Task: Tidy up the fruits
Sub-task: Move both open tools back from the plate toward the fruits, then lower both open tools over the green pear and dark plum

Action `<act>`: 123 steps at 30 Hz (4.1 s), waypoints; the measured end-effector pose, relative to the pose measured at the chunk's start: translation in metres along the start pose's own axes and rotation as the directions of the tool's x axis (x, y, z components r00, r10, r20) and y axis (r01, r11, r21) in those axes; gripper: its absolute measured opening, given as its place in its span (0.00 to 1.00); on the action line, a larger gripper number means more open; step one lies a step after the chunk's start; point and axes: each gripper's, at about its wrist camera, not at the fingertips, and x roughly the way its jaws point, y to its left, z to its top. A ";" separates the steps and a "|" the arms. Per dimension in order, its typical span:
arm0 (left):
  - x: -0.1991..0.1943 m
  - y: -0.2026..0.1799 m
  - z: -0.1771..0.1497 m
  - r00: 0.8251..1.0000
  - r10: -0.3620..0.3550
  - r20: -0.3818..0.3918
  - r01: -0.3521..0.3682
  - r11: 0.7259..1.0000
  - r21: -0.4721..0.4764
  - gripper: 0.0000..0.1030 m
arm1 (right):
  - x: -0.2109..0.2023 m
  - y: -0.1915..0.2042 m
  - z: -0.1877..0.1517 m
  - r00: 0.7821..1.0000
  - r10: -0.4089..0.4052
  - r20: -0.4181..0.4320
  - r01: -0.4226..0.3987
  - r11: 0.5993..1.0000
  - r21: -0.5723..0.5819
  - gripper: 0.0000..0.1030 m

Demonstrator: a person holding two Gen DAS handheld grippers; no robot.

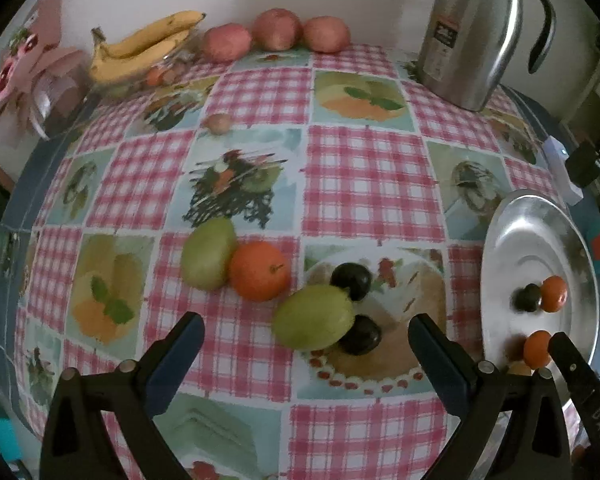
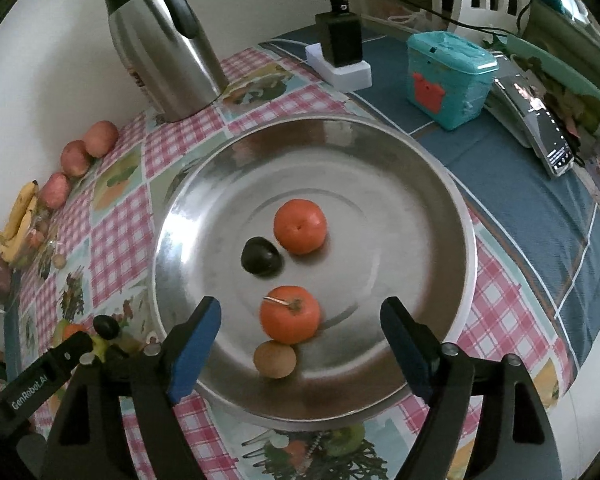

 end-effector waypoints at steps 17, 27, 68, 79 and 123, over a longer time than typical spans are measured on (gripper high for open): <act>-0.003 0.039 -0.013 1.000 0.018 -0.018 -0.019 0.999 -0.045 1.00 | -0.002 0.016 -0.009 1.000 -0.007 0.010 0.008 0.998 -0.061 0.80; -0.006 0.054 -0.009 0.999 0.036 0.000 -0.036 0.998 -0.053 1.00 | -0.002 0.027 -0.014 1.000 0.004 -0.002 -0.004 0.995 -0.097 0.80; -0.024 0.172 0.019 0.992 0.109 0.063 -0.082 0.939 -0.334 1.00 | -0.002 0.203 -0.010 0.983 0.124 -0.137 -0.160 0.940 -0.300 0.81; -0.013 0.143 0.016 0.992 0.124 0.028 -0.111 0.952 -0.285 1.00 | 0.023 0.187 -0.016 0.981 0.020 -0.194 -0.083 0.942 -0.325 0.81; 0.012 0.132 0.018 0.999 -0.027 0.030 0.036 0.932 -0.360 1.00 | 0.027 0.165 0.011 0.975 0.141 -0.174 -0.184 0.946 -0.267 0.81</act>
